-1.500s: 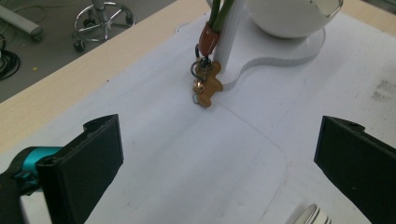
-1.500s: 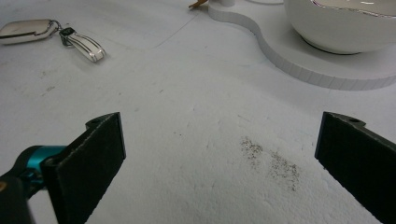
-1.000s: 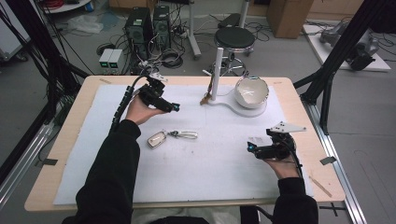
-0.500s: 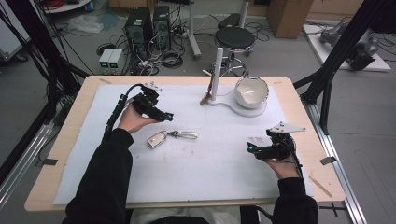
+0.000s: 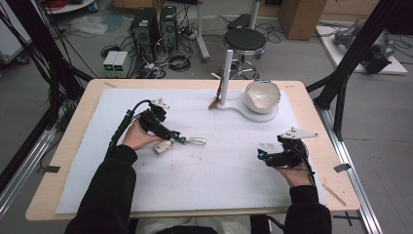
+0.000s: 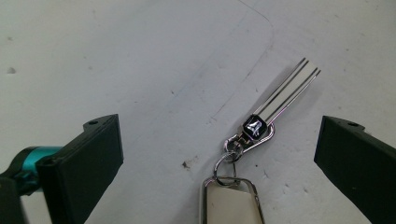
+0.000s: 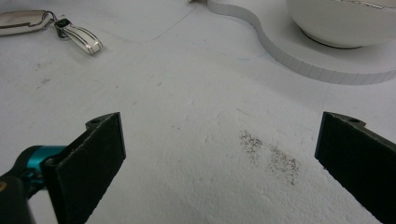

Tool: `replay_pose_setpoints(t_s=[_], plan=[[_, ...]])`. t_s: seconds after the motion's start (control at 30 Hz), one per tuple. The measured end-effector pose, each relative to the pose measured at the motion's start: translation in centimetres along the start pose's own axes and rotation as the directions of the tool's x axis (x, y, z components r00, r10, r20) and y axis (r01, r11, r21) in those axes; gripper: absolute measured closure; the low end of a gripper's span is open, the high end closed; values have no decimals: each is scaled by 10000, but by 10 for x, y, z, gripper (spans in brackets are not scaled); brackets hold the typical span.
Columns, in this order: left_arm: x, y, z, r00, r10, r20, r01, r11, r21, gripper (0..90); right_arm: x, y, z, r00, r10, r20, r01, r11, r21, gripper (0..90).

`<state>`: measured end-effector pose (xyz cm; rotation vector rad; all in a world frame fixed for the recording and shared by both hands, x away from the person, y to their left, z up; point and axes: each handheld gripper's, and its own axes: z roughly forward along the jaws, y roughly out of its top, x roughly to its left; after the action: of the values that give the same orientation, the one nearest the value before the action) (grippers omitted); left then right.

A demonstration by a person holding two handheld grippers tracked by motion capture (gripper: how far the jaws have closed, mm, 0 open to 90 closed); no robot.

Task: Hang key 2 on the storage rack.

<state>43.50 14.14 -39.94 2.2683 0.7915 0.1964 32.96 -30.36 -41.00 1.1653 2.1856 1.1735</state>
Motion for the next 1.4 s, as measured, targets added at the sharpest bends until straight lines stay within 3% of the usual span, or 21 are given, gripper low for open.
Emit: replay_pose_setpoints(t_s=[0.13, 0.17, 0.23, 0.43, 0.57, 0.8, 1.1, 1.23, 1.27, 1.3, 1.4], plan=[[-5, 0, 8, 9991, 307, 288, -304, 9995, -96, 17, 0, 0, 0, 10000, 28, 14, -28, 10000, 18, 8], [-5, 0, 10, 9977, 600, 302, -603, 9981, 116, 17, 0, 0, 0, 10000, 22, 14, -22, 10000, 20, 8], [-8, 0, 15, 9973, 592, 436, -599, 9981, 148, 18, 0, 0, 0, 10000, 11, 10, -11, 10000, 23, 8], [-14, -2, 30, 9914, 1076, 752, -1113, 9927, 467, 36, 0, 0, 0, 10000, 12, -12, -12, 10000, 50, 8], [-17, -2, 36, 9869, 1406, 786, -1451, 9879, 543, 110, 0, 0, 1, 10000, -42, 3, 42, 10000, 74, 8], [-23, -1, 42, 9811, 1869, 503, -1900, 9794, 677, 223, 1, 0, 2, 10000, -60, -10, 60, 9998, 184, 8], [-28, 0, 46, 9753, 2187, 309, -2203, 9732, 654, 379, 1, 0, 3, 9999, -99, -22, 99, 9997, 207, 9], [-29, 0, 47, 9760, 2126, 469, -2156, 9737, 738, 452, 1, 0, 3, 9999, -107, -6, 107, 9997, 216, 9], [-29, 0, 46, 9736, 2212, 570, -2253, 9708, 819, 480, 2, 0, 3, 9999, -108, -12, 109, 9997, 203, 9], [-29, 0, 46, 9744, 2134, 707, -2186, 9727, 779, 519, 2, 0, 3, 9999, -106, -11, 107, 9997, 198, 9], [-29, 0, 45, 9730, 2187, 740, -2246, 9708, 848, 624, 2, -1, 3, 9999, -144, -8, 144, 9997, 214, 9]])
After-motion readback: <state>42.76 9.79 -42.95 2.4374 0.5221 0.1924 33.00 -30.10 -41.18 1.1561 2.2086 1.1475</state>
